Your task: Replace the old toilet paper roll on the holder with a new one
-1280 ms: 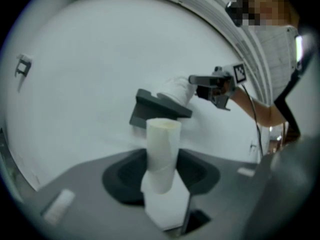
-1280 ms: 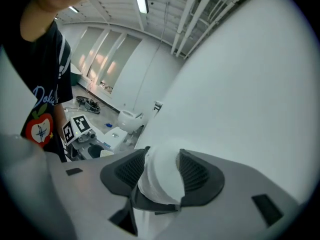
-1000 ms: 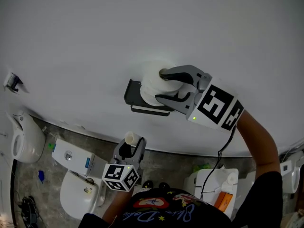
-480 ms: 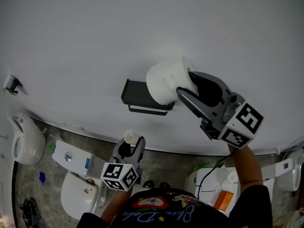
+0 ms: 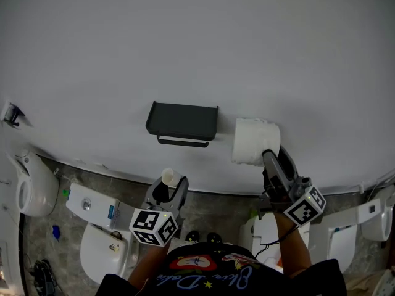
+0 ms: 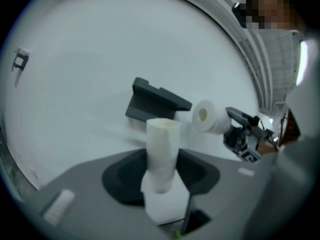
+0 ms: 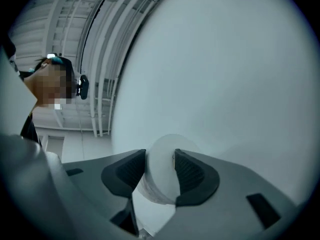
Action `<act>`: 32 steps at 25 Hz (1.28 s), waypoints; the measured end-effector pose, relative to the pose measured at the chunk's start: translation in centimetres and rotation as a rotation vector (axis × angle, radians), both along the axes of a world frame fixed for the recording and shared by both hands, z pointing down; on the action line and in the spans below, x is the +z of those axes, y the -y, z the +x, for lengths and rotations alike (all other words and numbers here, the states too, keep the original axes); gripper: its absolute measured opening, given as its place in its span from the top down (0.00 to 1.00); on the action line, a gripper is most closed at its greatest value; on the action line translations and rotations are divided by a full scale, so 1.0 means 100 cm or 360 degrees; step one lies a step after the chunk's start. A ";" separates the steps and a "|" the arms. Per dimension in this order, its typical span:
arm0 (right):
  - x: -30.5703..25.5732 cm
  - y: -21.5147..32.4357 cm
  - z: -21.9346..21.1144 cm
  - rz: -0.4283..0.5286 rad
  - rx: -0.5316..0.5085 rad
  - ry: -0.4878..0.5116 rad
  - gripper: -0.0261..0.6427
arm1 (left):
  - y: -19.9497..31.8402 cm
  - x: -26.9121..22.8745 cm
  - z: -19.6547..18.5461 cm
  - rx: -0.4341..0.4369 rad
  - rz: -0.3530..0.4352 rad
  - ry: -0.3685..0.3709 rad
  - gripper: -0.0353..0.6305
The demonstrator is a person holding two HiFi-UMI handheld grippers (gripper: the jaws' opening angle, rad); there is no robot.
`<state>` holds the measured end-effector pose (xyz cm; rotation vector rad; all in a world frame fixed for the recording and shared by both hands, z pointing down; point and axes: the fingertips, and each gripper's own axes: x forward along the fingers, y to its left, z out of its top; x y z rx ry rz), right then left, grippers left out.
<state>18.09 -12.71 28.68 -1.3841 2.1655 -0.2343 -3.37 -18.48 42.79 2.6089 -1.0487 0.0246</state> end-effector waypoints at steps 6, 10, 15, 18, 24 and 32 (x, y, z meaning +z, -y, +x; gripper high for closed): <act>0.056 0.024 -0.016 -0.0164 -0.0058 0.0128 0.68 | -0.004 0.001 0.002 0.0009 -0.0014 0.0015 0.68; 0.067 0.042 -0.035 -0.0203 -0.0140 0.0164 0.68 | -0.007 0.003 -0.008 -0.0034 -0.0024 0.0018 0.68; 0.071 0.059 -0.062 -0.0227 -0.0246 0.0186 0.68 | -0.009 0.002 -0.026 -0.0096 -0.0029 0.0026 0.68; 0.073 0.070 -0.079 -0.0234 -0.0277 0.0168 0.68 | -0.009 0.004 -0.040 -0.0146 -0.0033 0.0023 0.68; 0.071 0.087 -0.113 -0.0259 -0.0333 0.0106 0.68 | -0.010 0.006 -0.050 -0.0201 -0.0045 0.0019 0.68; 0.073 0.089 -0.122 -0.0300 -0.0319 0.0136 0.68 | -0.008 0.008 -0.045 -0.0184 -0.0054 0.0011 0.68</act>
